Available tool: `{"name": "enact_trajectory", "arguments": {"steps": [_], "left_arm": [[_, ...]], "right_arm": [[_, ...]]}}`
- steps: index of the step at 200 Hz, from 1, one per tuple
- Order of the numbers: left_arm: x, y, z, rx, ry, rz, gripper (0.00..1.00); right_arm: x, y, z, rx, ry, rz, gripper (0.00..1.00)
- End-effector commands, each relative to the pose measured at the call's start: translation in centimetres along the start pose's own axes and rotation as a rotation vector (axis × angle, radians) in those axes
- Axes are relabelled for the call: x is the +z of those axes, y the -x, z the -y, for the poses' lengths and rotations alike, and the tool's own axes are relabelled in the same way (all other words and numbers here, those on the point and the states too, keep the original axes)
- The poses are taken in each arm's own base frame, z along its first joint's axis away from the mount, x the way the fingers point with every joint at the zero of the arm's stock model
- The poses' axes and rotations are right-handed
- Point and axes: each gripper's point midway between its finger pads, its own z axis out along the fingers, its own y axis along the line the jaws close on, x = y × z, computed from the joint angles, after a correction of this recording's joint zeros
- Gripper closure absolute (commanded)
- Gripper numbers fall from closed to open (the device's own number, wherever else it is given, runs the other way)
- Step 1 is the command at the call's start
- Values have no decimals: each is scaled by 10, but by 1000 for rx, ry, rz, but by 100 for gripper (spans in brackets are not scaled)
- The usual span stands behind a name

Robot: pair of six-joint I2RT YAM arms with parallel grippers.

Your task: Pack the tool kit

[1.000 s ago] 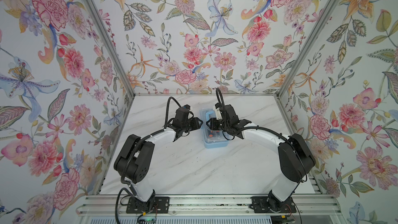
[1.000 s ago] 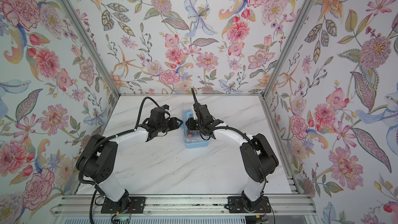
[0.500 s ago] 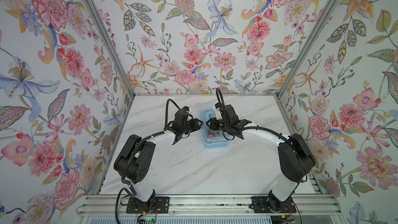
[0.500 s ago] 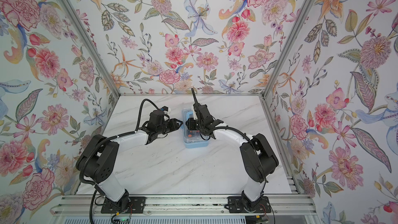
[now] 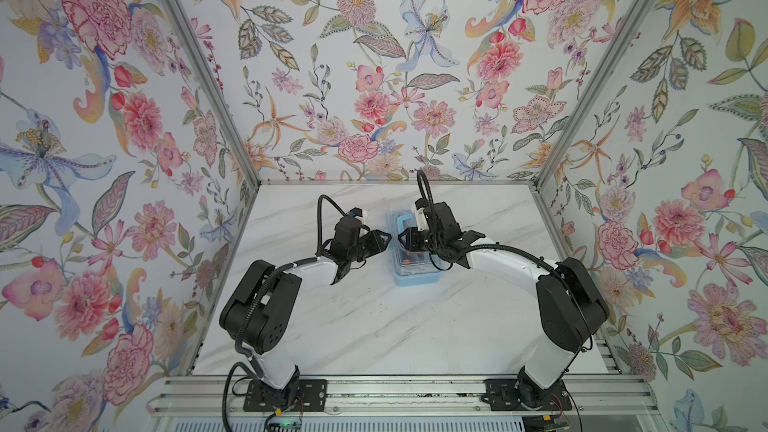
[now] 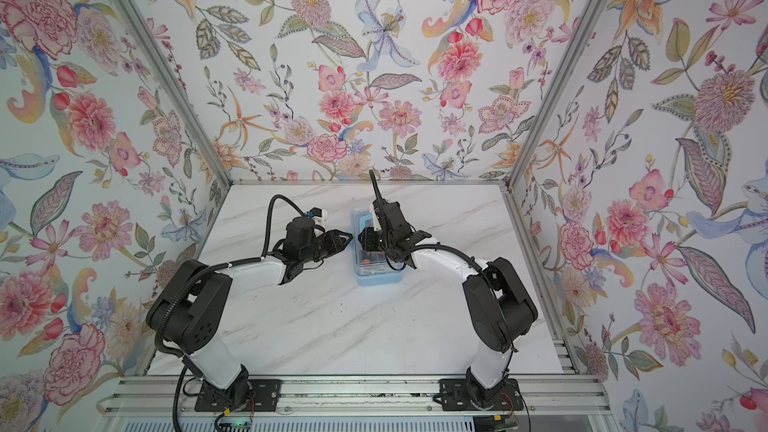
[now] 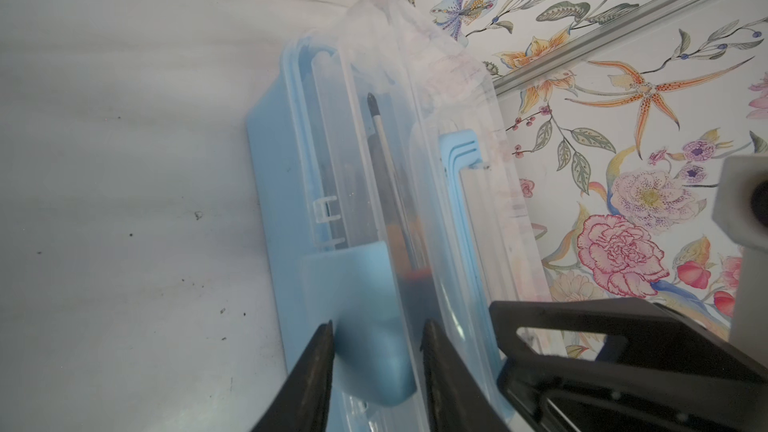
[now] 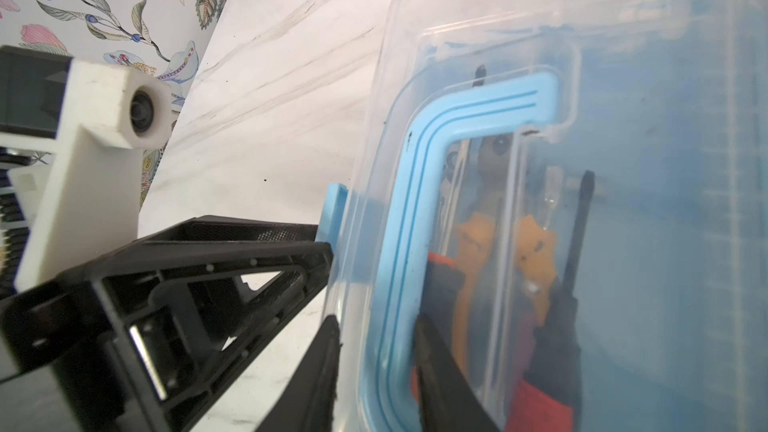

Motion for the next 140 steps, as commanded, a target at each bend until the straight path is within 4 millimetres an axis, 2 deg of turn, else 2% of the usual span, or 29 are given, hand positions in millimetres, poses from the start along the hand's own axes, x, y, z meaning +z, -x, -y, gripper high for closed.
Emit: {"name": "enact_trajectory", "arguments": {"steps": [1, 140], "left_arm": [[-7, -4, 39, 29, -145, -18, 61], [-2, -14, 33, -17, -188, -23, 64]], "right_arm": [[11, -35, 7, 30, 0, -113, 68], [13, -38, 9, 31, -9, -122, 68]]}}
